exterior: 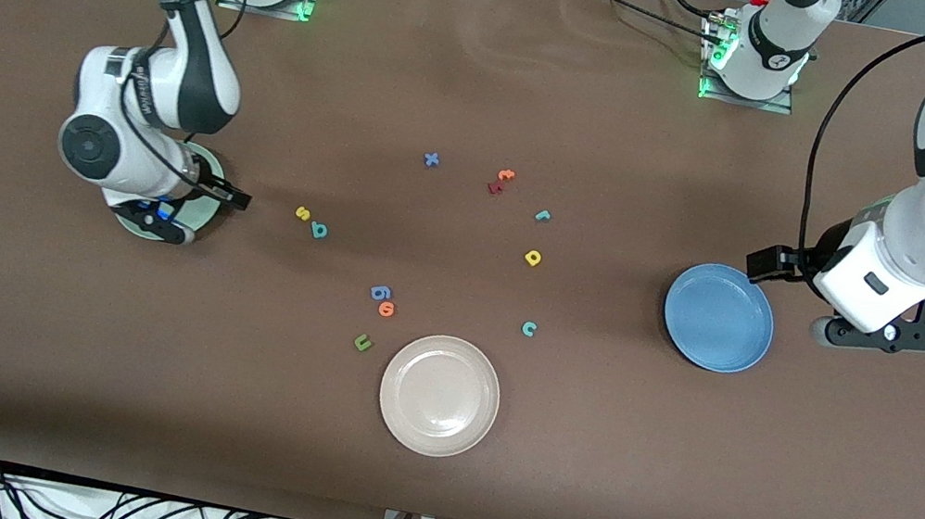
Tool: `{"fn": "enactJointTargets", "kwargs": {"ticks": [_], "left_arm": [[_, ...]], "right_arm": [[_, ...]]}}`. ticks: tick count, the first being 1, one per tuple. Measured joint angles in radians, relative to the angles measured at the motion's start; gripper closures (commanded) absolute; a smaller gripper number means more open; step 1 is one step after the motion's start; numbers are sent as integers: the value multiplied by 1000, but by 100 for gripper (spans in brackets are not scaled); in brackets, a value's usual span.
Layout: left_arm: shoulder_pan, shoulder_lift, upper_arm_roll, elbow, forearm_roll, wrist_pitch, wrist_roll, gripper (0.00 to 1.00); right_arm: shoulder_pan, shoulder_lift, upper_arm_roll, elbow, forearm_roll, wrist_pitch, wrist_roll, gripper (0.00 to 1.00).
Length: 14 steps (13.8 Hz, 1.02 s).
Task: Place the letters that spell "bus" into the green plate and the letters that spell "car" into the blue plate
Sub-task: 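Grasp the yellow s with the right gripper while the left gripper reaches the teal c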
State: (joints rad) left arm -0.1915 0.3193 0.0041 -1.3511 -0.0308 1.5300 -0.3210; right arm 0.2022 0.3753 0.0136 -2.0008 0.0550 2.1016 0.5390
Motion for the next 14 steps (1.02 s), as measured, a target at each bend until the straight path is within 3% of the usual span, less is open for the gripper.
{"fn": "enactJointTargets", "kwargs": {"ticks": [4, 10, 14], "left_arm": [[-18, 59, -2, 57, 0, 1, 0, 0], [-126, 141, -6, 63, 0, 53, -1, 0], [-220, 227, -8, 63, 0, 174, -10, 0]], "right_arm": [[27, 33, 74, -8, 0, 92, 85, 4], [108, 87, 78, -81, -8, 290, 48, 4], [106, 88, 74, -116, -28, 327, -52, 4]]}}
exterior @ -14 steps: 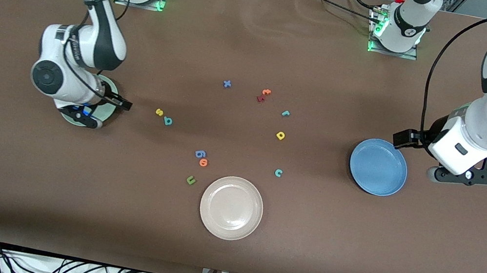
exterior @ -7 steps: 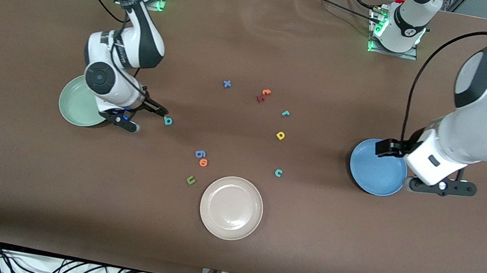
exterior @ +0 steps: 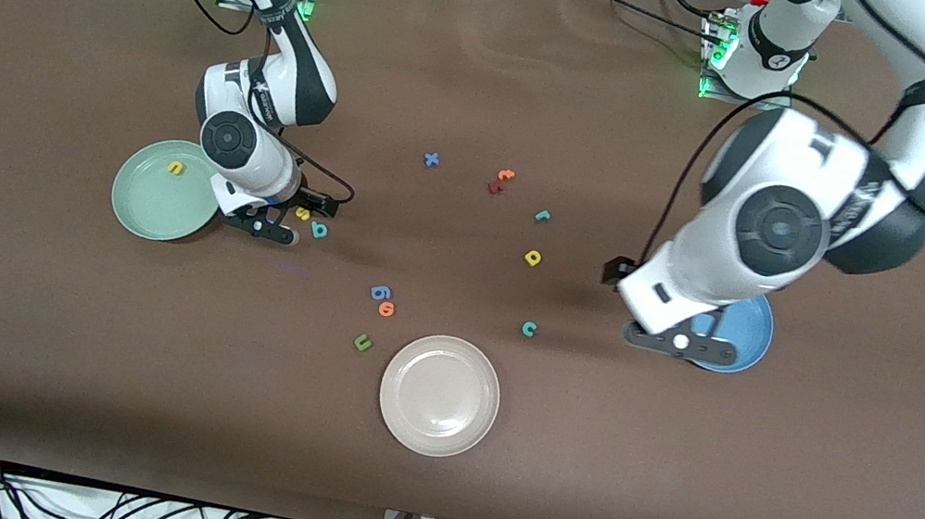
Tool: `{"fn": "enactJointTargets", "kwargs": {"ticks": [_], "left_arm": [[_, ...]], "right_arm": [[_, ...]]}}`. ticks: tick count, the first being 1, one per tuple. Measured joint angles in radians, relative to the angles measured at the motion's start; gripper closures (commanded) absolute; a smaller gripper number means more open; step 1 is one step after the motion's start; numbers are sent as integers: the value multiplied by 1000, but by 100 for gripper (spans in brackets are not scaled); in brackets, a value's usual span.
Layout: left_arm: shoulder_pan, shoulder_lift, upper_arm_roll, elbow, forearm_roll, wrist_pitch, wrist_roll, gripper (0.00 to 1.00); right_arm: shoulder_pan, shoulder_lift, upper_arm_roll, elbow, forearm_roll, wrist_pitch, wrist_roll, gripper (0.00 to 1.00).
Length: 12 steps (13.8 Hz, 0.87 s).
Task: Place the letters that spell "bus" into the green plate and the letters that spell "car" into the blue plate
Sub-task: 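Grasp the yellow s with the right gripper while the left gripper reaches the teal c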
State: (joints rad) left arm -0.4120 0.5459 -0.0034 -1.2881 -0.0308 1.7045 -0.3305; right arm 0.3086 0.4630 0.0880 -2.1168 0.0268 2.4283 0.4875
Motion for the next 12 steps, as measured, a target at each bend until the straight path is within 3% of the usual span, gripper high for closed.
{"fn": "enactJointTargets", "kwargs": {"ticks": [10, 12], "left_arm": [[-75, 191, -11, -6, -96, 333, -1, 0], [-73, 211, -9, -9, -96, 386, 0, 0]], "right_arm": [[-4, 20, -3, -5, -47, 77, -36, 6], [-6, 33, -6, -5, -48, 82, -38, 11]]}}
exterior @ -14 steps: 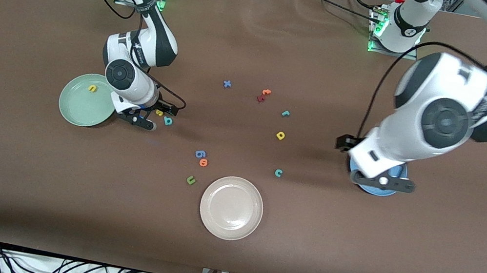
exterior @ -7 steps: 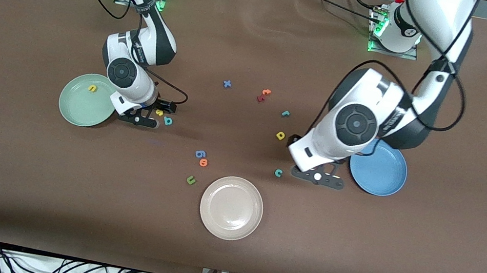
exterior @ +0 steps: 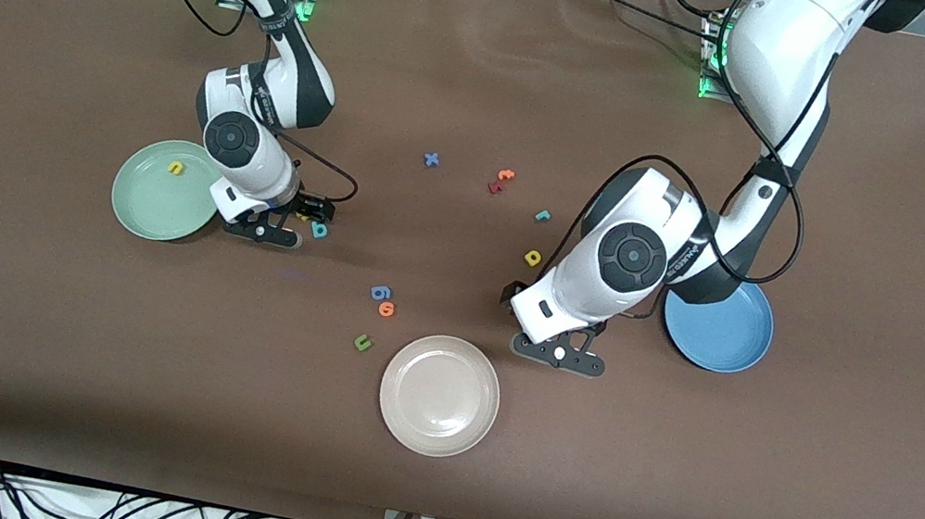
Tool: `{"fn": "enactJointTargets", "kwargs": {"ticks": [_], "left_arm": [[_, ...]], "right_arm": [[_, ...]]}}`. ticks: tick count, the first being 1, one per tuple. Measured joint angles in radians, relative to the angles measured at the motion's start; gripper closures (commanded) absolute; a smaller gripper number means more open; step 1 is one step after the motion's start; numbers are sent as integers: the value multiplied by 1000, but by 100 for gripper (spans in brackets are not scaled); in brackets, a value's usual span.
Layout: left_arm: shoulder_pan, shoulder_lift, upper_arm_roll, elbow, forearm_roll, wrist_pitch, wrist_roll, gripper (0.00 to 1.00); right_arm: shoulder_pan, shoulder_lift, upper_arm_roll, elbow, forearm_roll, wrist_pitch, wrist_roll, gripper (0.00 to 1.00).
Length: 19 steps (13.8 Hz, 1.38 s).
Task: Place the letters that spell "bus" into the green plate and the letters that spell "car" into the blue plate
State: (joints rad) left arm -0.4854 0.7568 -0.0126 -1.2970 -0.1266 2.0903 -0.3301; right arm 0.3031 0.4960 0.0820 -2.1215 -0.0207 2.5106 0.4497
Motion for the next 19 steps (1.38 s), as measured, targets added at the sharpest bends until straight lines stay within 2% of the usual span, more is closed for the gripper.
{"fn": "enactJointTargets", "kwargs": {"ticks": [1, 7, 10, 16, 18, 19], "left_arm": [[1, 11, 1, -4, 0, 19, 5, 0], [-12, 83, -1, -38, 65, 119, 45, 0], [-20, 91, 0, -57, 70, 134, 46, 0], [-26, 119, 0, -64, 70, 170, 48, 1], [-28, 132, -1, -65, 70, 183, 49, 5], [-32, 138, -1, -65, 71, 185, 50, 11]], "right_arm": [[-1, 1, -1, 0, 0, 2, -3, 14], [-1, -10, -3, 1, 0, 3, -14, 54], [-1, -14, -4, 1, 0, 3, -15, 71], [-1, -19, -4, 2, 0, -1, -15, 80], [-1, -22, -13, 13, 0, -38, -15, 80], [-1, -29, -22, 31, 0, -86, -17, 80]]}}
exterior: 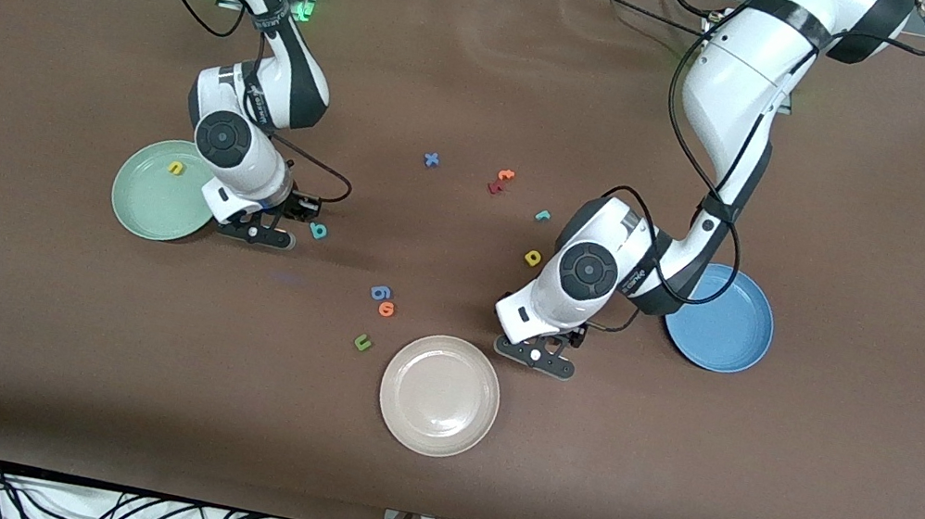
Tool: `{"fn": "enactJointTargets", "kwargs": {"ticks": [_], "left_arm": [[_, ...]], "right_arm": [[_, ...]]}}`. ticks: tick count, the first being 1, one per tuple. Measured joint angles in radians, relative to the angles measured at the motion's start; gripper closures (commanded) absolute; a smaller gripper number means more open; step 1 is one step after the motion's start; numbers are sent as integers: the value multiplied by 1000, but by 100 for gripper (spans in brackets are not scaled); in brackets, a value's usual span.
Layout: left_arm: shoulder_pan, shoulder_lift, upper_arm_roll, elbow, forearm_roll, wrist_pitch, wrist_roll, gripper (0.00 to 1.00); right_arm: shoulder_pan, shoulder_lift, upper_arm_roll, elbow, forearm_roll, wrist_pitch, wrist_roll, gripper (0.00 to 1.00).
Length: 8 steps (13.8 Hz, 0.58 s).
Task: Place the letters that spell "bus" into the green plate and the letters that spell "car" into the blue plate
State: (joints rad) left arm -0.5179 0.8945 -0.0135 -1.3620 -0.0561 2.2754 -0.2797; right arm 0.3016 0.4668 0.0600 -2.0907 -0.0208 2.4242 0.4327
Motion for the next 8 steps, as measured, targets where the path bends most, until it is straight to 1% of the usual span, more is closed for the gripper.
{"fn": "enactJointTargets", "kwargs": {"ticks": [1, 3, 4, 5, 7, 8], "left_arm": [[-5, 4, 0, 0, 0, 2, 0, 15], [-10, 7, 0, 0, 0, 2, 0, 27], [-11, 7, 0, 0, 0, 2, 0, 34], [-11, 8, 0, 0, 0, 2, 0, 38], [-11, 9, 1, 0, 0, 2, 1, 52], [-11, 10, 1, 0, 0, 2, 1, 55]], "right_arm": [[0, -13, -12, 27, 0, -69, -3, 80], [-1, -46, -43, 104, 0, -236, -21, 80], [-2, -60, -64, 146, 0, -321, -46, 80], [-2, -70, -89, 188, 0, -401, -83, 80], [-4, -79, -154, 245, 0, -503, -178, 80], [-6, -82, -191, 255, 0, -521, -232, 80]]}}
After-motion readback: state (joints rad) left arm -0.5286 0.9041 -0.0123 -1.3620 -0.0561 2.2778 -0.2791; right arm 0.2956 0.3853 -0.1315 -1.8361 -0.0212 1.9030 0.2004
